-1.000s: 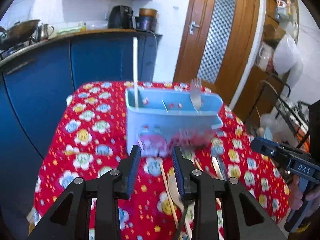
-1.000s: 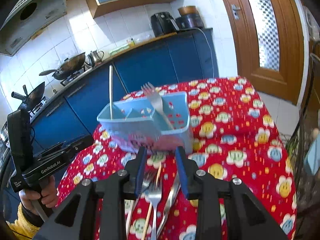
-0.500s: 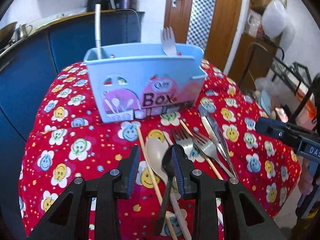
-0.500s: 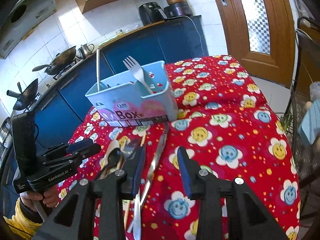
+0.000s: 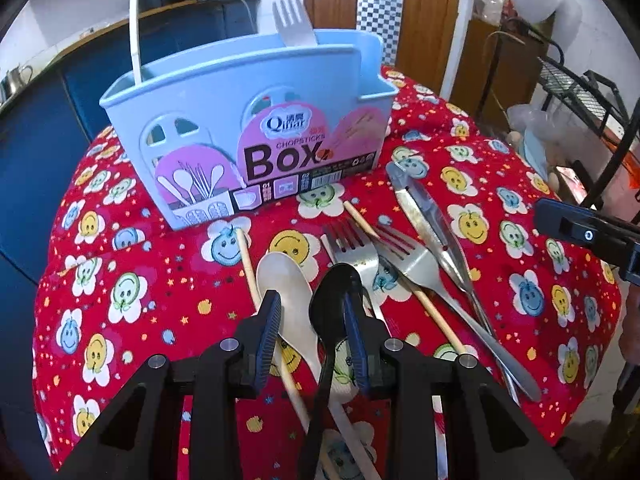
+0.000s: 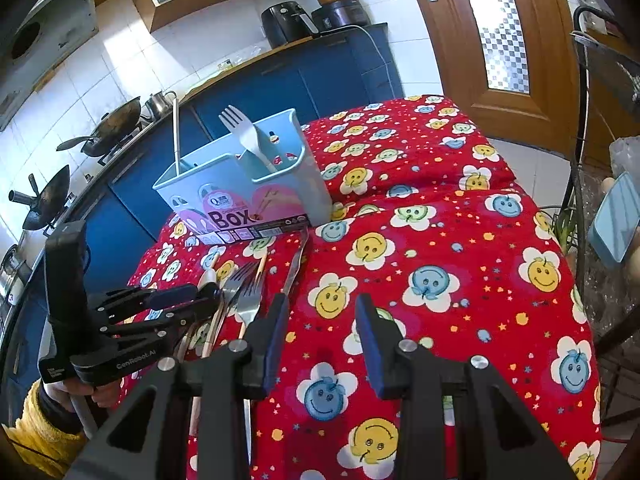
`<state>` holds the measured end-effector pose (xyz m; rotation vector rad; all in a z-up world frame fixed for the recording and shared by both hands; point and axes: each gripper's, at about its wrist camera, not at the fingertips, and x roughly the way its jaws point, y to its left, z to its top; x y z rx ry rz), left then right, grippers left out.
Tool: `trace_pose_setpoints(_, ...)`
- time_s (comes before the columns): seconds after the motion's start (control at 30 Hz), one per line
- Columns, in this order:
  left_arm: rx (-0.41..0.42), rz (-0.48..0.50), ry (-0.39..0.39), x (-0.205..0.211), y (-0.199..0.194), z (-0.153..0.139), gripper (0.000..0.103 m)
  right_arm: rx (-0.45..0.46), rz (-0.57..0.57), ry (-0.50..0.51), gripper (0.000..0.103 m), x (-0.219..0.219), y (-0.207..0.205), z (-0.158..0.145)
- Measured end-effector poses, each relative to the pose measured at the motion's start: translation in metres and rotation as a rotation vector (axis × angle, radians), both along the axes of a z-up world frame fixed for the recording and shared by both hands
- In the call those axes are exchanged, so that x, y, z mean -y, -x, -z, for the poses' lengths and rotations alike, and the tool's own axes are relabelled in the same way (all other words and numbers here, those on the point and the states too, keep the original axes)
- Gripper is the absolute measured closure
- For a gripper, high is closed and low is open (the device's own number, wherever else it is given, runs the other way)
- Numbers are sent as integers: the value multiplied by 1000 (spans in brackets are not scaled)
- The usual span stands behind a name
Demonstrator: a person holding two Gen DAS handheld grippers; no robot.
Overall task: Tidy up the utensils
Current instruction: 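Grasp the black spoon with the left tool while the right tool grasps a steel knife, then lift the black spoon with the left tool while the right tool carries the knife to the caddy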
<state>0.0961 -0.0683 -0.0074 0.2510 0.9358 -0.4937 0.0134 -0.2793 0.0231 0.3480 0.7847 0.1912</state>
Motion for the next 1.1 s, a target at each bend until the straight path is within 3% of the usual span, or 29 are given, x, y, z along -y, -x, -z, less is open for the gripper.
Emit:
trace_pose_setpoints(0.07, -9, -1, 10, -1, -2, 0, 70, -3, -1, -1, 65, 1, 0, 2)
trace_pose_setpoints(0.13, -26, 2, 19, -1, -3, 1, 88, -4, -2, -2, 65, 1, -1, 2)
trace_pose_setpoints(0.33, -22, 18, 26, -1, -1, -2, 99, -8, -5, -1, 65, -1, -2, 2)
trace_pose_setpoints(0.67, -11, -48, 140, -22, 4, -15, 101, -50, -49, 29, 65, -14, -16, 1)
trace_pose_setpoints(0.9, 119, -127, 216, -48, 10, -42, 101, -111, -100, 39, 65, -27, -42, -1)
trace_pose_setpoints(1.1, 160, -181, 268, -63, 2, -51, 101, -189, -134, 60, 65, -36, -67, 4)
